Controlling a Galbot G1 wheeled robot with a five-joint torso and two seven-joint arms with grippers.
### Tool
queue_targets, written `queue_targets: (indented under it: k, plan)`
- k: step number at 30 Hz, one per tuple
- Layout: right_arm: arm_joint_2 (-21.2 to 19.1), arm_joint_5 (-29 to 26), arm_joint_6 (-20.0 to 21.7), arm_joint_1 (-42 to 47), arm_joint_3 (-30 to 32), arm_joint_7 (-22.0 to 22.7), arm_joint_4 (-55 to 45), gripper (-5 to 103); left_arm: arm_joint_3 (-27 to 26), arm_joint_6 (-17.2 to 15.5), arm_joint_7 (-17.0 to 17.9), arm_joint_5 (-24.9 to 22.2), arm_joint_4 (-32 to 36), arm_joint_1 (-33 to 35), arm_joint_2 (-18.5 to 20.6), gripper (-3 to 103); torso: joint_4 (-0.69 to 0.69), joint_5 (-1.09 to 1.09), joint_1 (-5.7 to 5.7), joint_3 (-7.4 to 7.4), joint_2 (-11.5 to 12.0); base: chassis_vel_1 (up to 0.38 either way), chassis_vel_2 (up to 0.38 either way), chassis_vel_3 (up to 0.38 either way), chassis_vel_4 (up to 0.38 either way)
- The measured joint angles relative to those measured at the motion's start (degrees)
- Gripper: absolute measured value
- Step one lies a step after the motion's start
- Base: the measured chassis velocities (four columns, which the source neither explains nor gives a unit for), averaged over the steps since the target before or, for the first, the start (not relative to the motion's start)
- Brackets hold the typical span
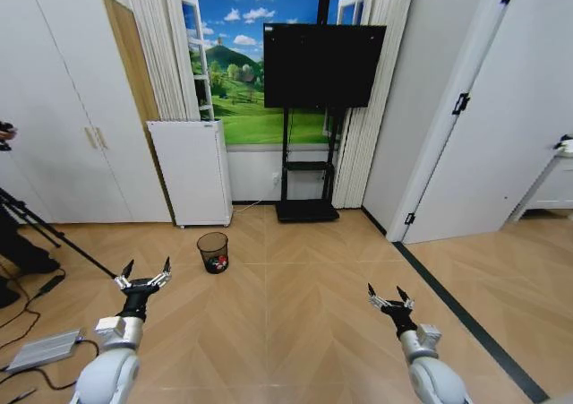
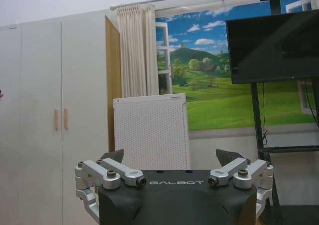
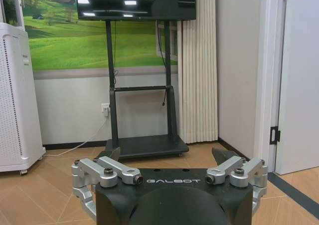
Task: Pick up the trash bin and place the garbage on the floor into it.
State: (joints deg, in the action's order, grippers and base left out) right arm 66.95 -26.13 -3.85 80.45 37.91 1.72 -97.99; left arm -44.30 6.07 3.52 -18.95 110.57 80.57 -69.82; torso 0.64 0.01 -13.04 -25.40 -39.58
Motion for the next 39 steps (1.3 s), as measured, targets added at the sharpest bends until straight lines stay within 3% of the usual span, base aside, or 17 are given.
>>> queue_targets:
  k: [39]
  plan:
    - [0.0, 0.0, 0.0, 0.01, 0.0, 0.0, 0.01, 100, 0.0, 0.0, 0.01, 0.0, 0.0, 0.01, 0.0, 100, 0.0, -0.01, 0.03, 0.02, -0.01, 0.007, -0.007, -0.008, 0.006]
